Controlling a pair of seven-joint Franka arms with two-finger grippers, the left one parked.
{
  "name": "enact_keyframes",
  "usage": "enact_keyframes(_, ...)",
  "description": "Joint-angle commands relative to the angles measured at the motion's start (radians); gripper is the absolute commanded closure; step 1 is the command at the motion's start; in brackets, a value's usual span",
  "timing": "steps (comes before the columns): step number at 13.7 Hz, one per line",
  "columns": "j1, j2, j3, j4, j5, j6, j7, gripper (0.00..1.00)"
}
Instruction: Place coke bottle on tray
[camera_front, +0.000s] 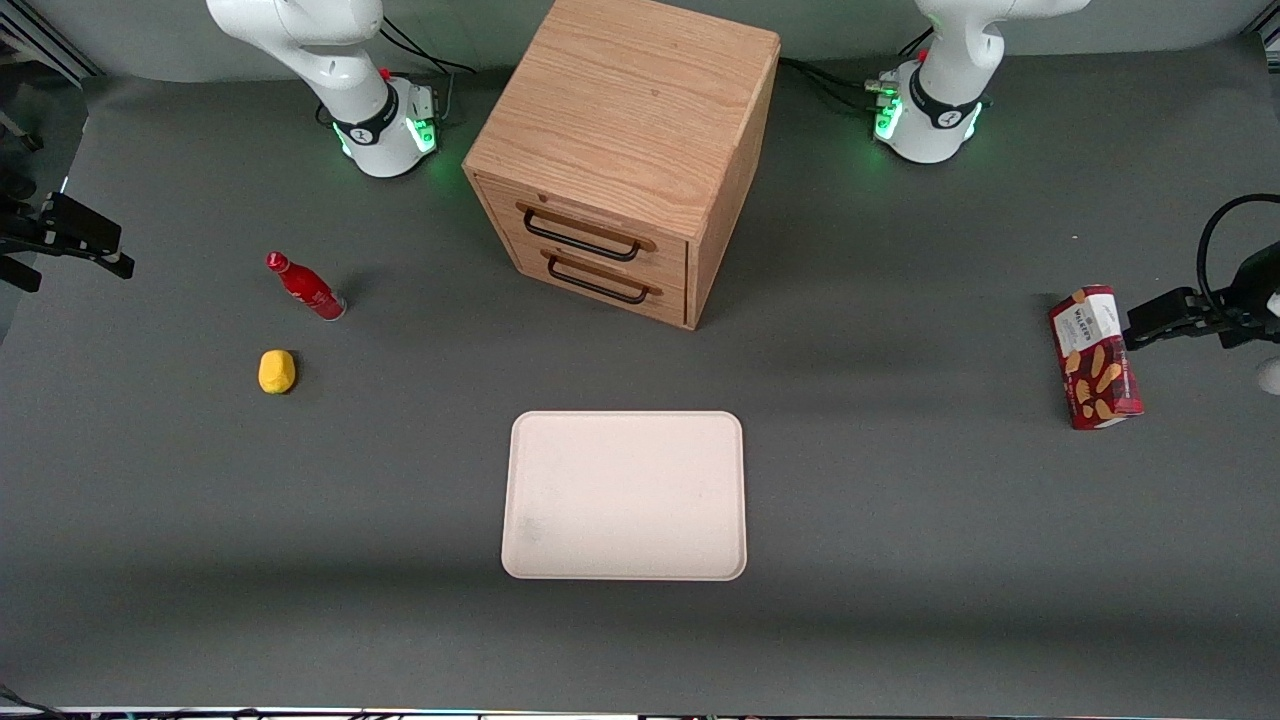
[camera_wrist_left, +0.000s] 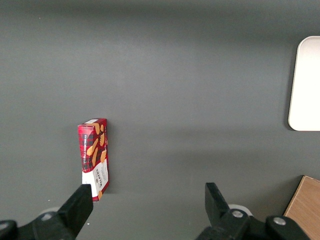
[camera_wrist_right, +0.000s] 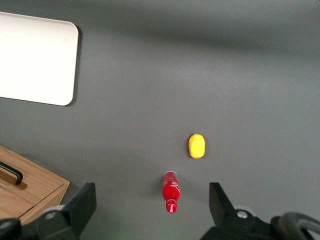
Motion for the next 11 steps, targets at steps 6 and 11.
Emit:
enact_keyframes(6,0.008,-0.015,-0.011,-0.011,0.011,0.0,0.002,0.0)
enact_keyframes(11,0.008,-0.063,-0.012,-0.042,0.011,-0.028,0.002,0.0)
